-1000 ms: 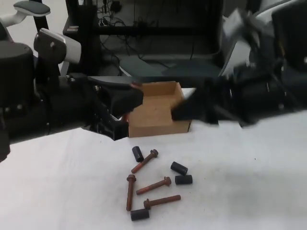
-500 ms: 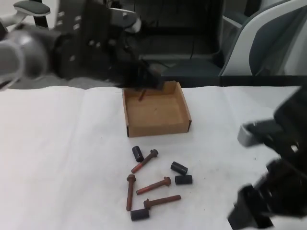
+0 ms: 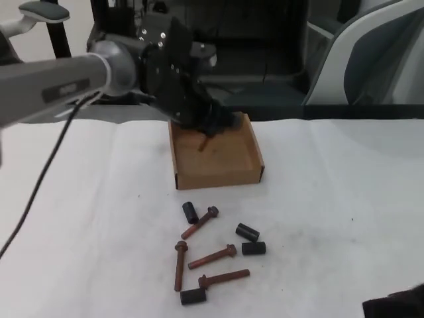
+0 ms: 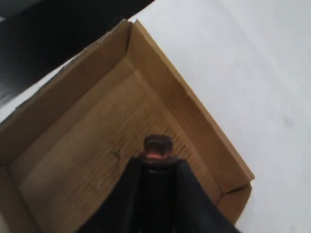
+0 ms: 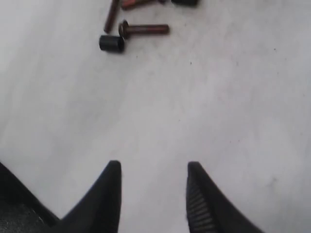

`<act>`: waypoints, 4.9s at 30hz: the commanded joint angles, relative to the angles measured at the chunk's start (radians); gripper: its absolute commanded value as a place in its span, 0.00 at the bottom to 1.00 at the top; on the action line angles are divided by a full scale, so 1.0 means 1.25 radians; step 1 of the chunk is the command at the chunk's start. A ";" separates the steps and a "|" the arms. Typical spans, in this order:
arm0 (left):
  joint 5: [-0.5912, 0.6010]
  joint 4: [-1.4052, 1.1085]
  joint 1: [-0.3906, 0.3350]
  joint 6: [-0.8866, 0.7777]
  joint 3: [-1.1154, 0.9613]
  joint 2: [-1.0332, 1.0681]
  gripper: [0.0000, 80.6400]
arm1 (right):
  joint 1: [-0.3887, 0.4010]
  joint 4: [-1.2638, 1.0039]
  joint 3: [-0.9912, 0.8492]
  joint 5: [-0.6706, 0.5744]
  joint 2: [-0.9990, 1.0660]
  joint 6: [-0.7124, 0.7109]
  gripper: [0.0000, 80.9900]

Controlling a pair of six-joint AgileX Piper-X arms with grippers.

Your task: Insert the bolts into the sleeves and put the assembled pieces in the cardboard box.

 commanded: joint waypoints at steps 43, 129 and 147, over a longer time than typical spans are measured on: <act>0.003 0.138 -0.002 -0.040 0.288 -0.372 0.64 | -0.004 -0.061 0.035 -0.002 -0.055 0.024 0.53; 0.063 -0.101 -0.003 -0.193 0.947 -1.189 0.64 | 0.007 -0.060 -0.509 0.095 0.916 -1.145 0.53; 0.063 -0.101 -0.003 -0.193 0.947 -1.189 0.64 | 0.039 -0.107 -0.509 0.094 0.945 -1.178 0.53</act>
